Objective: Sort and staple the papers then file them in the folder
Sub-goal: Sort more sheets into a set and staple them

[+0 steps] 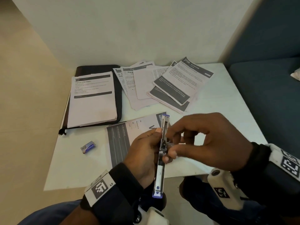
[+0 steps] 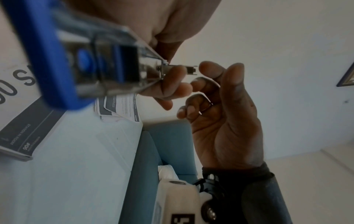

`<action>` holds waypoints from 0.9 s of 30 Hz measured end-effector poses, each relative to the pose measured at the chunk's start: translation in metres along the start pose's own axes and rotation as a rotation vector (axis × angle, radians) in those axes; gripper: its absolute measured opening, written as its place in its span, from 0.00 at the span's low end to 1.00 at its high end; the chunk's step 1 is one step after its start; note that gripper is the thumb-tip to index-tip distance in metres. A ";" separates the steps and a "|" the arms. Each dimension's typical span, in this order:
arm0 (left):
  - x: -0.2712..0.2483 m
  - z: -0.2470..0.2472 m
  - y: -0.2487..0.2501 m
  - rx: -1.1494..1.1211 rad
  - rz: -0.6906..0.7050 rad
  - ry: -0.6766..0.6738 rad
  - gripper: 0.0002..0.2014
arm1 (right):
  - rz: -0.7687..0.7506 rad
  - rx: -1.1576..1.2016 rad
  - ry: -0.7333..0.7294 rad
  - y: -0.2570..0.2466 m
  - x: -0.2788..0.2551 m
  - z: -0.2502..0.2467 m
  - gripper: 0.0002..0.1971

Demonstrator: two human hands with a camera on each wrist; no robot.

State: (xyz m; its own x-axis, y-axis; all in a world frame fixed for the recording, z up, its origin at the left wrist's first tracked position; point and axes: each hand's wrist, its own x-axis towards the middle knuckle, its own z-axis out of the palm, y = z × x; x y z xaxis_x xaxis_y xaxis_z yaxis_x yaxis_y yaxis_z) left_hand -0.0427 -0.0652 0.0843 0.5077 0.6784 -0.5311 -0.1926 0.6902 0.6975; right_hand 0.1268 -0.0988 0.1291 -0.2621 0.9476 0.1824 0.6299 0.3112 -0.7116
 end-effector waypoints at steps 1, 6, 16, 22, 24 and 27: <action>0.001 -0.001 -0.001 0.005 0.005 0.015 0.13 | -0.015 -0.018 -0.029 -0.001 -0.001 0.004 0.10; 0.003 -0.002 -0.004 0.081 0.055 0.009 0.14 | -0.053 -0.157 -0.012 0.003 0.000 0.012 0.03; 0.001 0.003 -0.006 0.081 0.088 -0.079 0.19 | 0.182 -0.310 0.328 0.012 0.005 0.007 0.03; 0.002 0.002 -0.006 0.084 0.100 -0.087 0.19 | 0.453 0.031 0.230 0.016 0.004 0.011 0.13; 0.002 0.001 -0.008 0.083 0.084 -0.081 0.19 | 0.464 0.112 0.206 0.017 0.004 0.014 0.15; 0.002 0.002 -0.009 0.060 0.049 -0.070 0.19 | 0.482 0.262 0.192 0.018 0.006 0.015 0.14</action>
State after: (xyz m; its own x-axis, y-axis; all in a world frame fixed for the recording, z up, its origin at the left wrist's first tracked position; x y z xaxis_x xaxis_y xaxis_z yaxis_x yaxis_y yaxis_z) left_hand -0.0383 -0.0705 0.0779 0.5568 0.6901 -0.4624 -0.1690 0.6391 0.7503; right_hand 0.1251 -0.0889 0.1070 0.1622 0.9816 -0.1010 0.4368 -0.1633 -0.8846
